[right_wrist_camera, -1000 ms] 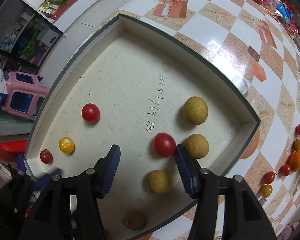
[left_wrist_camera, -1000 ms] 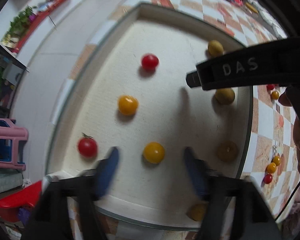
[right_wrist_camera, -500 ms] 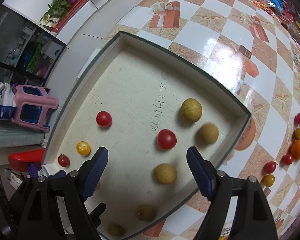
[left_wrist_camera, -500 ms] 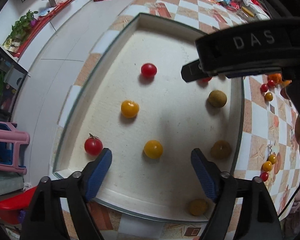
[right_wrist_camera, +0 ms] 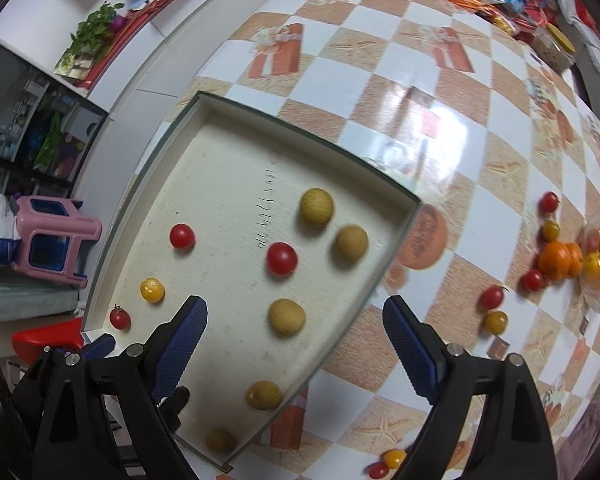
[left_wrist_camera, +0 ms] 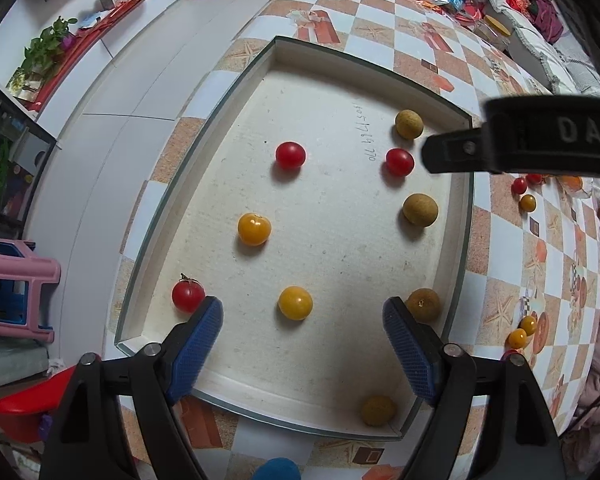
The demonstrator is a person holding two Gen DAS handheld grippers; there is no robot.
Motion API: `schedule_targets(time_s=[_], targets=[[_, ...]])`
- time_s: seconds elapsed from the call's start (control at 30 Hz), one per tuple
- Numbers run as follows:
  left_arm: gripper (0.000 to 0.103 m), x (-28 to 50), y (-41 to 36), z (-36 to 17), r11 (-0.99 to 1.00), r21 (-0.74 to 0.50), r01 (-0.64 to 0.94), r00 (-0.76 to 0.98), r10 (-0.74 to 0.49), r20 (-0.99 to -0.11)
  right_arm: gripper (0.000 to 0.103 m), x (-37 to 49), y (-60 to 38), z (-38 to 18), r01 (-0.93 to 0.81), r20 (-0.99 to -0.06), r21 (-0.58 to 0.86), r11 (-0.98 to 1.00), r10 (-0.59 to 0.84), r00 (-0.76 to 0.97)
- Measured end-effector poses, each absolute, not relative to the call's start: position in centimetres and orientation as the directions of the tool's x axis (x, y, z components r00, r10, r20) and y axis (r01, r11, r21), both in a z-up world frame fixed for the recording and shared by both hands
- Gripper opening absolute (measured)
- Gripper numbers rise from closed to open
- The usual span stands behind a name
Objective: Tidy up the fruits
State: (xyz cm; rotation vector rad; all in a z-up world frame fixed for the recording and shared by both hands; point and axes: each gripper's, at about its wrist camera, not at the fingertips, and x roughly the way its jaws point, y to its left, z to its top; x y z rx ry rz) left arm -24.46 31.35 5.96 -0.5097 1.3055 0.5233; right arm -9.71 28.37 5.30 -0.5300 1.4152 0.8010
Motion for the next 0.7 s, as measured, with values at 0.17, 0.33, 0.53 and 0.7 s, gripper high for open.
schedule_targets(time_s=[0.17, 0.33, 0.53, 0.7], targets=[[0.103, -24.5, 31.2, 6.4, 0.773, -0.060, -0.631, 0.189, 0.078, -0.979, 0.092, -9.5, 27.2, 6.3, -0.745, -0.986, 0.126, 0.655, 0.168, -0.020], [0.103, -24.6, 30.8, 7.8, 0.789, -0.030, -0.614, 0.212, 0.128, -0.969, 0.092, -9.8, 26.0, 7.4, -0.743, -0.988, 0.096, 0.662, 0.155, 0.010], [0.103, -25.1, 30.7, 9.0, 0.791, 0.065, -0.608, 0.124, 0.176, -0.977, 0.103, -11.2, 25.1, 8.7, -0.771, -0.990, 0.069, 0.633, 0.136, 0.023], [0.103, -25.7, 30.4, 9.6, 0.802, 0.037, -0.596, 0.117, 0.133, -0.984, 0.103, -12.9, 24.3, 10.1, -0.793, -0.991, 0.058, 0.606, 0.131, 0.027]])
